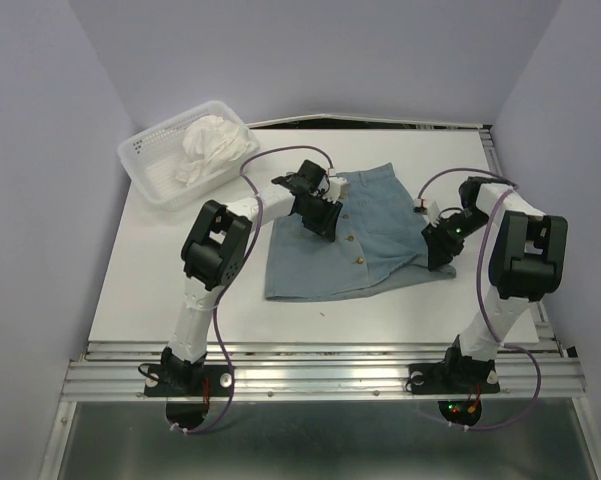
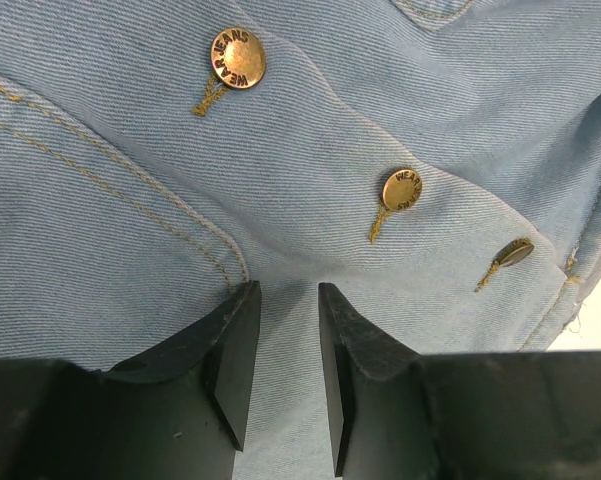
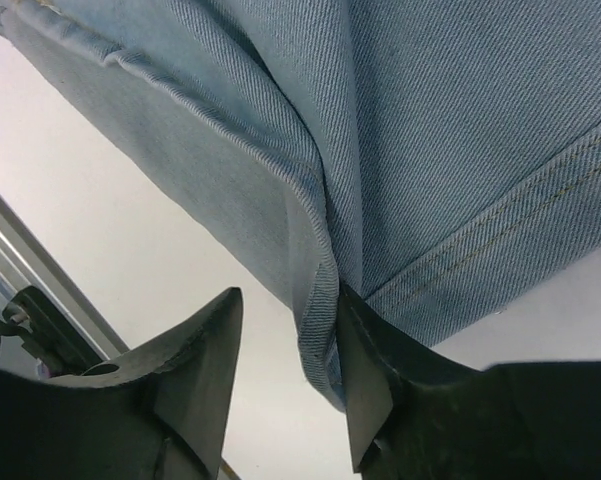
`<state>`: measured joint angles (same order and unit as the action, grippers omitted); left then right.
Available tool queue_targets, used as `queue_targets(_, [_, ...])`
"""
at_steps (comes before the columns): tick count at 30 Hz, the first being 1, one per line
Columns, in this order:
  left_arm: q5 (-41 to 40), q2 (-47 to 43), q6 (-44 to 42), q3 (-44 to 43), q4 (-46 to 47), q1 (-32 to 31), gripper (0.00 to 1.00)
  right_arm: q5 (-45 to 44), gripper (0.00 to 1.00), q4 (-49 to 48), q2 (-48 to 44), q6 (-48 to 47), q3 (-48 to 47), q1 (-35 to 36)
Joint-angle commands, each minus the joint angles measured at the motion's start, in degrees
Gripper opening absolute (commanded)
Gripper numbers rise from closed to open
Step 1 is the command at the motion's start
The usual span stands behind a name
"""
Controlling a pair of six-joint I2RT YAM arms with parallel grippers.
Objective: Fold and stack the skirts
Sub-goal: Flatten the skirt out
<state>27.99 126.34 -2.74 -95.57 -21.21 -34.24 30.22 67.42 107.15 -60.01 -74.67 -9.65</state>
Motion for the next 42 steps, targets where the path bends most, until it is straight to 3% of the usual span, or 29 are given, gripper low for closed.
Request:
queue_targets(1, [-2.3, 1.2, -1.4, -1.7, -2.3, 0.7, 0.41, -0.5, 0.37, -3.2, -3.9, -0.7, 0.7, 0.4])
queue_targets(3, [-2.5, 1.2, -1.4, -1.6, -2.3, 0.7, 0.41, -0.6, 0.27, -2.5, -4.2, -1.2, 0.7, 0.4])
queue_targets(4, [-2.6, 1.3, -1.4, -1.6, -2.3, 0.7, 0.42, -0.7, 0.15, -2.1, -4.8, -1.7, 0.7, 0.4])
queue_targets(6, [-2.7, 1.5, -1.2, -1.6, -2.3, 0.8, 0.41, -1.4, 0.01, -1.9, -6.4, -2.4, 2.0, 0.4])
queue_targets(10, [-2.3, 2.0, -0.4, -1.6, -2.4, 1.5, 0.41, -6.2, 0.01, -7.4, -14.6, -2.7, 9.4, 0.4])
queue_targets(13, [-2.6, 2.1, -0.1, -0.9, -2.3, 2.2, 0.34, -14.2, 0.01, -21.1, -25.6, -6.1, 21.6, 0.4])
queue_targets(14, [-2.7, 2.1, -0.2, -0.8, -2.6, 2.4, 0.31, -17.2, 0.04, -25.9, -30.4, -7.7, 27.5, 0.4])
queue_targets(16, [-1.5, 1.6, -1.2, -0.8, -3.0, 2.5, 0.30, -18.7, 0.19, -27.3, -33.7, -9.1, 30.6, 0.4])
queue_targets(19, [2.5, -2.0, -4.4, 0.9, -0.6, 2.3, 0.41, -15.2, 0.91, -21.1, -35.7, -4.6, 26.1, 0.4])
queue_targets(20, [4.1, -5.9, -5.3, 2.9, 1.9, 2.2, 0.48, -11.3, 1.00, -17.2, -34.3, -2.6, 23.4, 0.4])
queue_targets(24, [7.7, -15.8, -7.6, 6.8, 8.0, 2.3, 0.59, 1.4, 1.00, -7.0, -27.3, 7.6, 5.1, 0.4])
queue_targets(25, [6.9, -18.0, -7.5, 6.5, 8.7, 2.8, 0.64, 3.8, 1.00, -6.0, -23.1, 13.9, -1.7, 0.4])
queue_targets(28, [3.6, -18.4, -5.2, 3.4, 9.3, 4.7, 0.68, 10.0, 1.00, -10.3, -14.1, 27.4, -11.8, 0.4])
queue_targets(32, [-4.7, -14.1, -3.9, -0.7, 6.5, 6.1, 0.67, 5.8, 0.93, -21.9, -4.5, 40.9, -19.3, 3.1])
queue_targets(33, [-6.9, -13.2, -1.8, -0.9, 6.4, 6.5, 0.64, 2.9, 0.90, -23.5, 1.1, 44.4, -24.9, 5.0])
queue_targets(37, [-12.2, -11.1, 2.3, -0.3, 6.7, 7.7, 0.62, -4.0, 0.90, -31.5, 12.4, 49.4, -34.1, 7.6])
queue_targets(42, [-15.3, -12.8, 4.8, 4.4, 7.3, 8.7, 0.61, -8.1, 0.91, -33.2, 24.7, 49.4, -45.3, 10.1])
